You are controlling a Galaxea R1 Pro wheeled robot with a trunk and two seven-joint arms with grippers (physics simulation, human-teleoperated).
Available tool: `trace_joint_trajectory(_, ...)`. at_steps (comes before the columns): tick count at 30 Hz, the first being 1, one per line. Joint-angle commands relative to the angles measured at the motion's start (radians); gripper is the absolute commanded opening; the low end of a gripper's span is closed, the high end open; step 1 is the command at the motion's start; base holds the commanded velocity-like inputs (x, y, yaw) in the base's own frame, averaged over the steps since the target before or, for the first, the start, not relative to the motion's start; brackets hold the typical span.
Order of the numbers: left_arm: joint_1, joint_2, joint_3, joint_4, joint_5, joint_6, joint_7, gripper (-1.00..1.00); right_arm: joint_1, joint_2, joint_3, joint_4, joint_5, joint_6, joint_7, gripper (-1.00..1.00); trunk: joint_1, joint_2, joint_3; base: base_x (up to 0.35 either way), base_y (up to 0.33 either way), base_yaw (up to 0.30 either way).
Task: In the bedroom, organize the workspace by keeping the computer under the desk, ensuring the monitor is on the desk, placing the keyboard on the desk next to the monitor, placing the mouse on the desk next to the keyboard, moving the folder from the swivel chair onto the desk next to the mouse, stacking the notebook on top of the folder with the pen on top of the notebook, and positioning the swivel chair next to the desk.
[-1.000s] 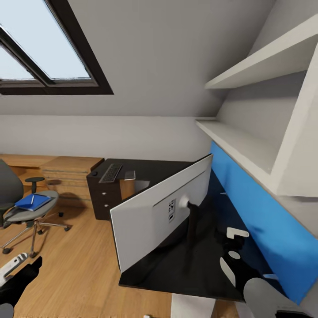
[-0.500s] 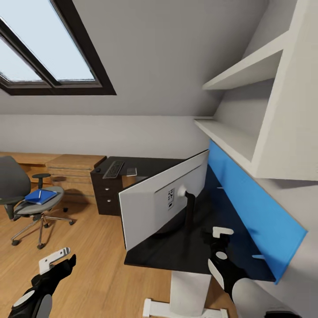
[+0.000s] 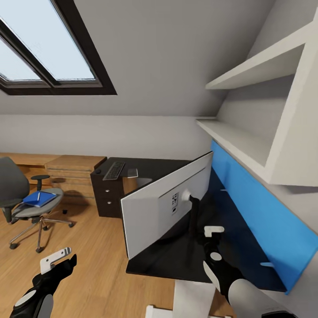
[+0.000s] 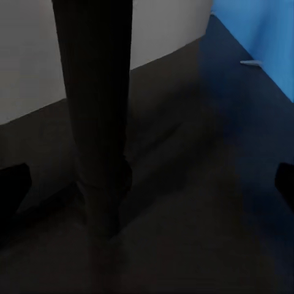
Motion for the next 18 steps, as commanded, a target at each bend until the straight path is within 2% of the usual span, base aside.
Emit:
trace_joint_trajectory(1, -0.001, 0.000, 0.001, -0.001, 0.011, 0.002, 0.006, 1.00, -0.001, 0.001, 0.008, 0.002, 0.001, -0.018, -0.010, 1.00, 0.000, -0.001, -0.002, 0.025, 0.011, 0.000)
trace_joint_trajectory(10, -0.001, 0.001, 0.001, -0.001, 0.011, 0.001, 0.005, 1.00, -0.001, 0.002, 0.008, 0.003, 0.001, -0.037, -0.010, 1.00, 0.000, -0.001, -0.002, 0.107, 0.076, 0.000)
trace_joint_trajectory(18, -0.001, 0.000, 0.001, -0.001, 0.009, 0.000, 0.006, 1.00, -0.001, 0.001, 0.008, 0.002, 0.001, -0.037, -0.016, 1.00, 0.000, -0.001, -0.002, 0.106, 0.014, 0.000)
